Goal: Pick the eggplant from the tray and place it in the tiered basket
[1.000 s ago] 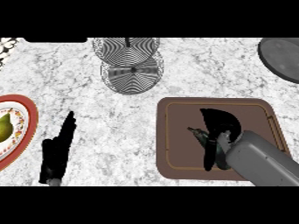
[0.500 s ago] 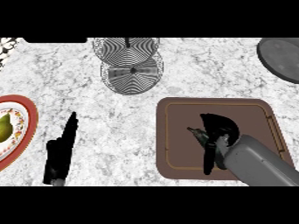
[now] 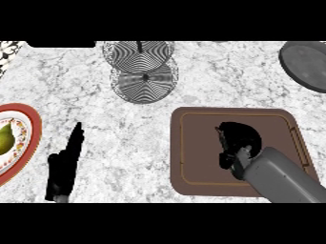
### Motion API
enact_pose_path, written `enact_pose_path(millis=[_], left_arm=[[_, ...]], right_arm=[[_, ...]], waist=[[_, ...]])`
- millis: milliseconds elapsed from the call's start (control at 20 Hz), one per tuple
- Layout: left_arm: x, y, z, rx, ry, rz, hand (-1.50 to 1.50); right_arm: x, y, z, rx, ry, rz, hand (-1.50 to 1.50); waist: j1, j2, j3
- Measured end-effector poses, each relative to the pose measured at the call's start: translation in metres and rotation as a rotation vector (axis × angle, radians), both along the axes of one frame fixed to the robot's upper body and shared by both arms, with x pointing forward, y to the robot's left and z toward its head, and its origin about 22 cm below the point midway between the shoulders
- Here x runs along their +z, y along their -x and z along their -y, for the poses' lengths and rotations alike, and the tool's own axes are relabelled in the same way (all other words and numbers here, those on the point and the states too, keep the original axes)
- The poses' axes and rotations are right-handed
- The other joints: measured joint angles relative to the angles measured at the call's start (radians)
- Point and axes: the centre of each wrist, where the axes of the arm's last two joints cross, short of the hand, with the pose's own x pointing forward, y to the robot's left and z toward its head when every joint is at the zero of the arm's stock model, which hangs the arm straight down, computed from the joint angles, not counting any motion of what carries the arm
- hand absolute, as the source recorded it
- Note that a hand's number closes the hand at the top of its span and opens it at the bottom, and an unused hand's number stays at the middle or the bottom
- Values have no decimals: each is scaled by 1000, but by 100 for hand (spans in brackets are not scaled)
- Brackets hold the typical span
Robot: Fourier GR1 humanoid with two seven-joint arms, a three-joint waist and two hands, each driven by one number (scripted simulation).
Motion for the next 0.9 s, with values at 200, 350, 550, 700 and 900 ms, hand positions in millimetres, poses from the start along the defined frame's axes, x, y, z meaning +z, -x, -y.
enact_pose_path(millis=[200,350,550,700,900], left_arm=[[4,2,-2,-1,-1,-15,0],[5,1,0,-6,2,-20,0],[3,4,2,-1,5,-11,0],[3,4,1,-1,8,-11,0],[1,6,3,7,-2,-9,0]], right_arm=[[-6,3,-4,56,57,44,150],[-11,5,-18,33,96,116,150],[-9,14,-62,-14,37,253,150],[-2,17,-91,-45,-22,348,150],[19,21,-112,-83,-106,482,150]], waist=[[0,-2,-5],[-5,-2,-10],[-3,4,-2],[-1,10,4],[-9,10,8]])
